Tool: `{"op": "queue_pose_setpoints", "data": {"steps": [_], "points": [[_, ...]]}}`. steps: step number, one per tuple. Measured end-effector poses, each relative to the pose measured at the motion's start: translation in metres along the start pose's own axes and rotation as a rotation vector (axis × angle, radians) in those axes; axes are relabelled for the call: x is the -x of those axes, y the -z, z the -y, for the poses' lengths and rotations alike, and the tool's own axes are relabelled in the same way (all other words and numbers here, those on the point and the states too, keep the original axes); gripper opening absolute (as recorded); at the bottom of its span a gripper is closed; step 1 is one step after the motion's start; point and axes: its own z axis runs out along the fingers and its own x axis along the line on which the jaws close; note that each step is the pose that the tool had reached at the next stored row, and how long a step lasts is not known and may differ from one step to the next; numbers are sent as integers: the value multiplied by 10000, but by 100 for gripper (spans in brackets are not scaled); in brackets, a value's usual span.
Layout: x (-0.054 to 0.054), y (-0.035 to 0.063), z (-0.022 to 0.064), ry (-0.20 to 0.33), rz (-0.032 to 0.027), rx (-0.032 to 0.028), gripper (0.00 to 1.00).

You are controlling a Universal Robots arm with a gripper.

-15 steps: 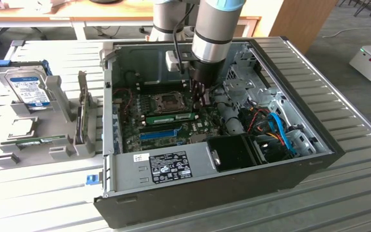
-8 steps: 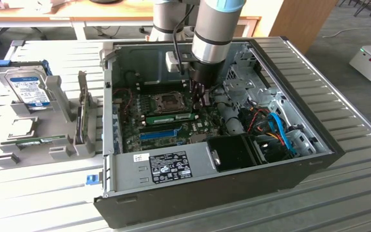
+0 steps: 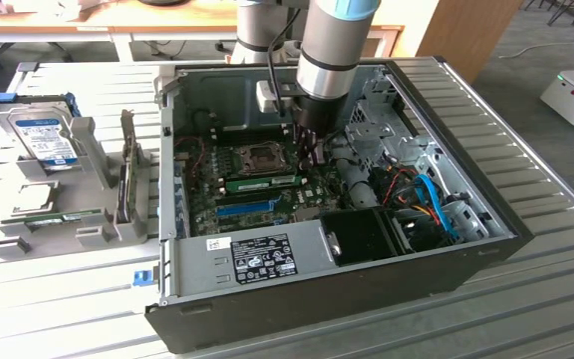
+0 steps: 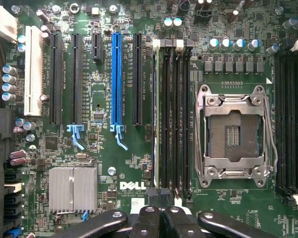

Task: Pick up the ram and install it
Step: 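Press down the ram until it locks into place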

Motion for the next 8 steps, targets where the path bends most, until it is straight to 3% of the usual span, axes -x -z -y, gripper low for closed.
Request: {"op": "queue_pose_setpoints", "data": {"steps": [8], "points": [[0,-13,0,0,1,0,11]]}}
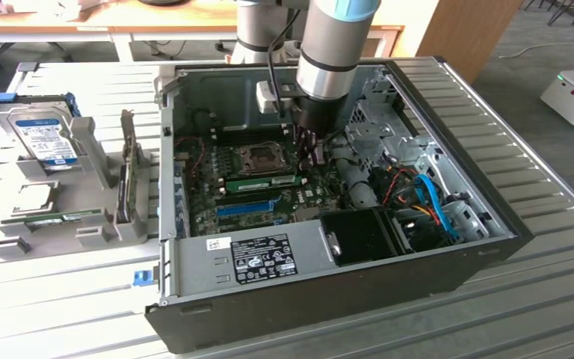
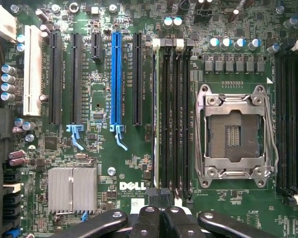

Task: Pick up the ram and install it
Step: 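Press down the ram until it locks into place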

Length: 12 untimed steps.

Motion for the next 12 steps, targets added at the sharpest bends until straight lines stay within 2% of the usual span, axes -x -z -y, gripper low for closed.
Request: {"op": "queue_pose_setpoints", "data": {"steps": [12], "points": [[0,-12,1,0,-1,0,11]]}}
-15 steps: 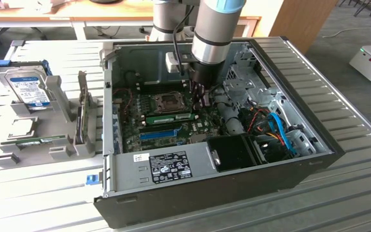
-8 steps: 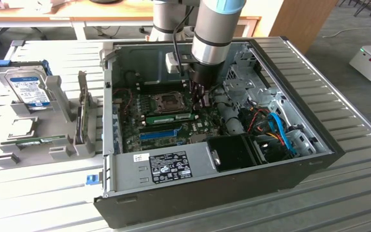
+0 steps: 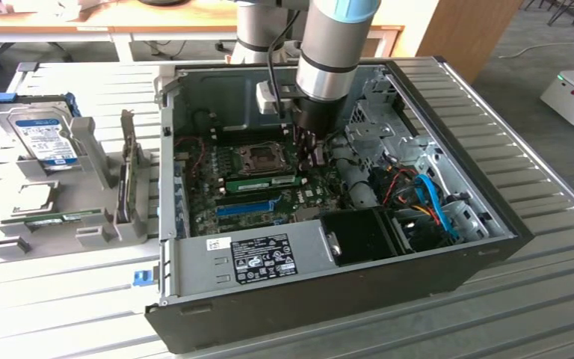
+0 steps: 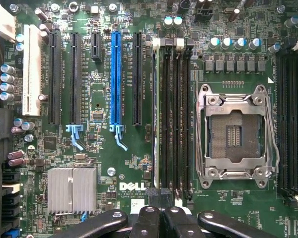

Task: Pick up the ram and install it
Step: 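Press down the ram until it locks into place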

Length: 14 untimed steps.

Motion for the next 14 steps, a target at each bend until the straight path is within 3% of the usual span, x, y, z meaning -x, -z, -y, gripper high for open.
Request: {"op": "queue_pose_setpoints", "data": {"steps": [14], "points": [[0,-18,1,0,1,0,11]]}}
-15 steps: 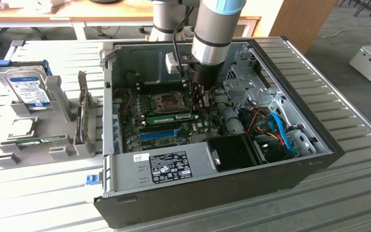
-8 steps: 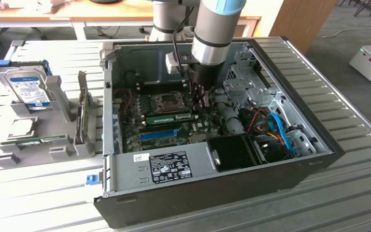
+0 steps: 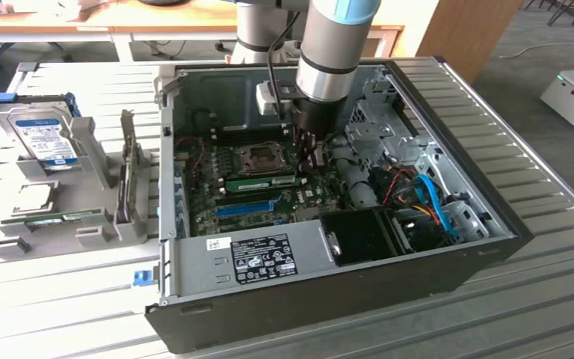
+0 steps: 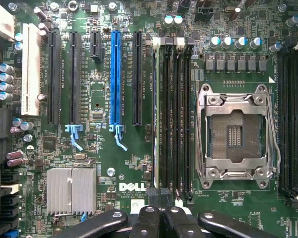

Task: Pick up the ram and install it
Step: 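Press down the ram until it locks into place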

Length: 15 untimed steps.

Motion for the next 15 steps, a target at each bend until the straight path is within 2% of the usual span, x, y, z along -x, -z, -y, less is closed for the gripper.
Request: {"op": "queue_pose_setpoints", "data": {"steps": [15], "points": [[0,-16,2,0,0,1,11]]}}
